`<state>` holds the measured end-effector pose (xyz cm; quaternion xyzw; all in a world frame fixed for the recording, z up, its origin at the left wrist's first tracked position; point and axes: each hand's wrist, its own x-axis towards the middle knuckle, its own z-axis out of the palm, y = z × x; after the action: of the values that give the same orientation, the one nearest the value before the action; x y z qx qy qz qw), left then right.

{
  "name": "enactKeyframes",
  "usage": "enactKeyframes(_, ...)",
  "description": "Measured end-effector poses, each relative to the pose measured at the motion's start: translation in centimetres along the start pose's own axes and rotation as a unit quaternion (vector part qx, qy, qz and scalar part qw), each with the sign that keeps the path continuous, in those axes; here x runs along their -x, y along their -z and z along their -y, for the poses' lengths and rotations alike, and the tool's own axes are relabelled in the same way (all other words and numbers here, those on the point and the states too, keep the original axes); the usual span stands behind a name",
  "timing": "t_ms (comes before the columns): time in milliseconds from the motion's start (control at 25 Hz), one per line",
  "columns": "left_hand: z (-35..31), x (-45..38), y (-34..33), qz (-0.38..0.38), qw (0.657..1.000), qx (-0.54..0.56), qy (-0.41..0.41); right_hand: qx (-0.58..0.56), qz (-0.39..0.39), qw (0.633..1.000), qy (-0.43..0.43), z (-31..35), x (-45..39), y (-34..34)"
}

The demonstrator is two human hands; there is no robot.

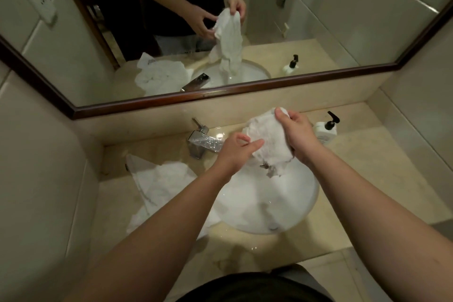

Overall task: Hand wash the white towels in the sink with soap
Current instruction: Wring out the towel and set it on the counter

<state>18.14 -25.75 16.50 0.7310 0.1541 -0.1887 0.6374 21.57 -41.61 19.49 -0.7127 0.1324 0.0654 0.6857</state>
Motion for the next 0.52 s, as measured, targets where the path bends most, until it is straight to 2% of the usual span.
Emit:
enactKeyframes(120,-0.8,-0.6,-0.9,0.059,0.984,0.128,0.107,-0.035,0.008,0.999,-0.025,-0.3,-0.3,0.7)
enactKeyframes(200,-1.4,-0.7,-1.1,0.066,0.978,0.153,0.122,-0.027,0.0,0.999,-0.025,-0.2,-0.6,1.5)
enactKeyframes(360,-3.4,-1.3,-2.2,-0.016,0.995,0.094,0.009,0.022,0.023,0.999,-0.027,-0.2,-1.7,3.7)
enactKeyframes(520,-5.8,-1.7,-3.7,-0.042,0.992,0.116,-0.037,0.075,0.049,0.996,-0.021,-0.3,-2.2,5.2)
